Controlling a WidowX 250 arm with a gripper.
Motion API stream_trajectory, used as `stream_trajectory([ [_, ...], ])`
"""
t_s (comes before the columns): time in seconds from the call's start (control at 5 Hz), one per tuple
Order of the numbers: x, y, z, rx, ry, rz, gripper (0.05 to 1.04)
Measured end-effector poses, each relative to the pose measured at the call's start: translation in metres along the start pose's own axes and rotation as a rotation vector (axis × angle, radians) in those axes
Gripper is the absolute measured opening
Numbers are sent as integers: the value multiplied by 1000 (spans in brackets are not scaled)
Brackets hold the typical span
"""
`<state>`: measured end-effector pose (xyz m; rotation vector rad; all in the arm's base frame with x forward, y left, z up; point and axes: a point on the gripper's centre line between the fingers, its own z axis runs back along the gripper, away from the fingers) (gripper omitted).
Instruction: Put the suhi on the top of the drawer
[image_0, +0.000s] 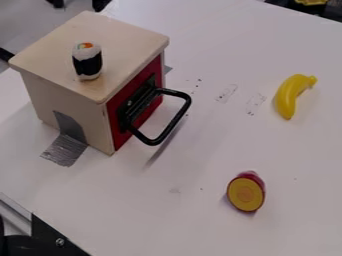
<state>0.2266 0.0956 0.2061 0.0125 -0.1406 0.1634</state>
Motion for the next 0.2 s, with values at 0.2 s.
stream_trajectory([
  [0.2, -3, -1, 4, 34, -8, -43, 999],
])
